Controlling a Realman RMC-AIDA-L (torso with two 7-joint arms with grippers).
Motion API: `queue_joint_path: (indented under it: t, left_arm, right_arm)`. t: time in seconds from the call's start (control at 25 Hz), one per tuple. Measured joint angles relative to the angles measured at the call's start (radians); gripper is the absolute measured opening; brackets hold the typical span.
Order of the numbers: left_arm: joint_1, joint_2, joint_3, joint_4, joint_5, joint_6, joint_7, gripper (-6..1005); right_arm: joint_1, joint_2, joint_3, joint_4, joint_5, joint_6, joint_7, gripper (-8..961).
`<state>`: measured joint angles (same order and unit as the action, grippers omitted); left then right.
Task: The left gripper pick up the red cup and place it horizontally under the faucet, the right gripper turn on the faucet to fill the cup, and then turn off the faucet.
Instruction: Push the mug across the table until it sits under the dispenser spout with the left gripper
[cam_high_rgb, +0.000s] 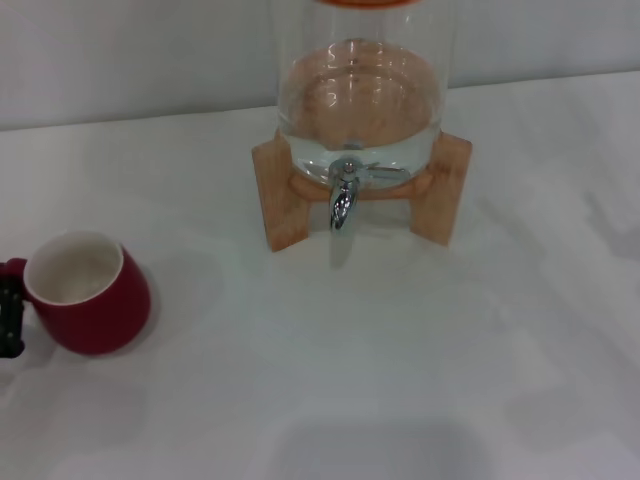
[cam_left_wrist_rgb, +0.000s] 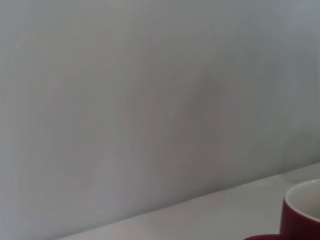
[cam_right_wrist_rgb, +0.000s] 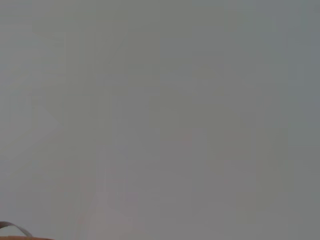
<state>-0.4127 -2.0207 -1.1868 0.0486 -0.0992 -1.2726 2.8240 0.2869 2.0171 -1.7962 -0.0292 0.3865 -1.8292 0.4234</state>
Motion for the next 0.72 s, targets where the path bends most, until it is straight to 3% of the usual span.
queue_joint_path:
  t: [0.72]
  left_arm:
    - [-0.081, -0.006, 0.022, -0.066, 0.09, 0.084, 0.0, 104]
  right_arm:
    - [0.007, 0.0, -0.008, 0.0, 0.0, 0.002, -0.003, 854]
